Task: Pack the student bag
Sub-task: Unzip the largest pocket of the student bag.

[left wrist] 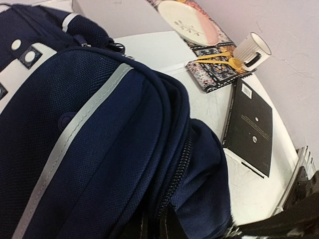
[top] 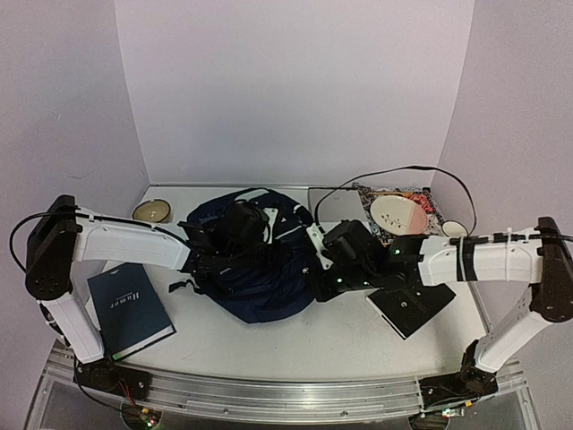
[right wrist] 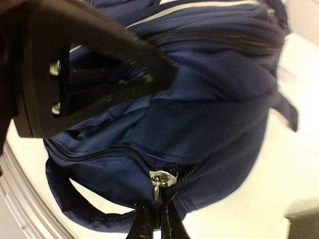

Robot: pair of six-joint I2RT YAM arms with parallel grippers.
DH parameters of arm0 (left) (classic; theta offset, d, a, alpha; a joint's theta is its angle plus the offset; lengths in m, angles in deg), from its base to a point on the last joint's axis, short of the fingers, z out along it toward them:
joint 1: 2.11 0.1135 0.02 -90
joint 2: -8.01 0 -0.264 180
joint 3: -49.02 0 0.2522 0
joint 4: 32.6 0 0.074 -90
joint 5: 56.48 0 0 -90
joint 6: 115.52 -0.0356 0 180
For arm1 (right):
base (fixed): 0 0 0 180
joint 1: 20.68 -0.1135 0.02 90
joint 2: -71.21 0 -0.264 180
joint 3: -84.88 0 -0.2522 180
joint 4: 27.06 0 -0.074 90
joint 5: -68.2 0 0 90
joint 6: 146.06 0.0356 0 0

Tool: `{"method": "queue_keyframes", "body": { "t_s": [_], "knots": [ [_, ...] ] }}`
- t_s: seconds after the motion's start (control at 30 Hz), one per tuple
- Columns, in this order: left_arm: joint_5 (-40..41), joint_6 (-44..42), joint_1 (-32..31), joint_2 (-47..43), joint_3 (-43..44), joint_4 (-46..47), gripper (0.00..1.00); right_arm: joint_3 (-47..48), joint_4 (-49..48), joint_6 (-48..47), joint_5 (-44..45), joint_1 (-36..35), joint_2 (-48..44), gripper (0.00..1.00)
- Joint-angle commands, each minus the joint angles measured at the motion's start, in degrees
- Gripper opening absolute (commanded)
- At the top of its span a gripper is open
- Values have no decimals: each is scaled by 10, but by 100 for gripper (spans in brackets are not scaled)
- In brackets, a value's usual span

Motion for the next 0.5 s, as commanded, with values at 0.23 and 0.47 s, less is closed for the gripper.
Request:
{"method": "queue_keyframes", "body": {
  "t_s": [0.23,0.47],
  "knots": [
    [5,-109,11,-71,-26,74,0,68,125,-13,31,-27,-50,1],
    [59,-143,10,-110,-58,46,0,54,144,-32,92,-15,-76,6]
  ]
}}
